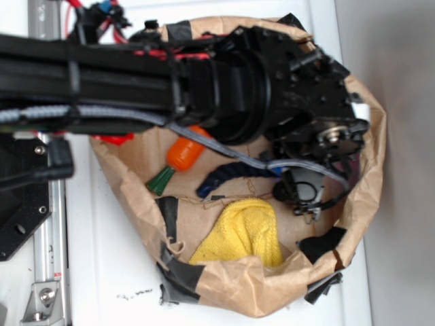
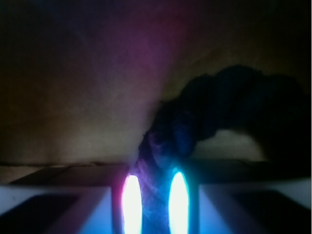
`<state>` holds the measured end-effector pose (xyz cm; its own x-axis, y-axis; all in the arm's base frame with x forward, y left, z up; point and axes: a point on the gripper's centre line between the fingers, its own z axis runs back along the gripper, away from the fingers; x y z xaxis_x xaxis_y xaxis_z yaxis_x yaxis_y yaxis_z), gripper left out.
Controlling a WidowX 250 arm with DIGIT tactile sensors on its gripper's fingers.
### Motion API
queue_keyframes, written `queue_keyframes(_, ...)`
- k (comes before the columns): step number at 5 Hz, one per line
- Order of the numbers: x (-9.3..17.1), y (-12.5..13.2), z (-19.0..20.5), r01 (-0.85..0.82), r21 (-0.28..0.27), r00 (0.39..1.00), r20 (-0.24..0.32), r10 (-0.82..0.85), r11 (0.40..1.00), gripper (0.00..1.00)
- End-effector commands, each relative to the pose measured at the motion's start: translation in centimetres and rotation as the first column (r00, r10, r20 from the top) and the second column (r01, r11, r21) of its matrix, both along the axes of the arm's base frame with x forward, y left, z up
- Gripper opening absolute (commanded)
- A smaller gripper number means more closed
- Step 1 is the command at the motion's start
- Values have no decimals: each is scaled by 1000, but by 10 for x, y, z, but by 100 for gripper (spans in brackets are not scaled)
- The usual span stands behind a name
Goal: Grab the blue rope.
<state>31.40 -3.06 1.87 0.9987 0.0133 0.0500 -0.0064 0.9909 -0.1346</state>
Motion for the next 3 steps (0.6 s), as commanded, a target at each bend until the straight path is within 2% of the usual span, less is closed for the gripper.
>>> queue_keyframes(1, -36, 3, 93, 26, 43, 999, 26, -28, 999, 0)
queue_keyframes(2, -47, 7, 119, 39, 41, 999, 15, -40, 998, 0)
queue_keyframes(3, -47, 8, 139, 19, 38, 999, 36, -20, 999, 0)
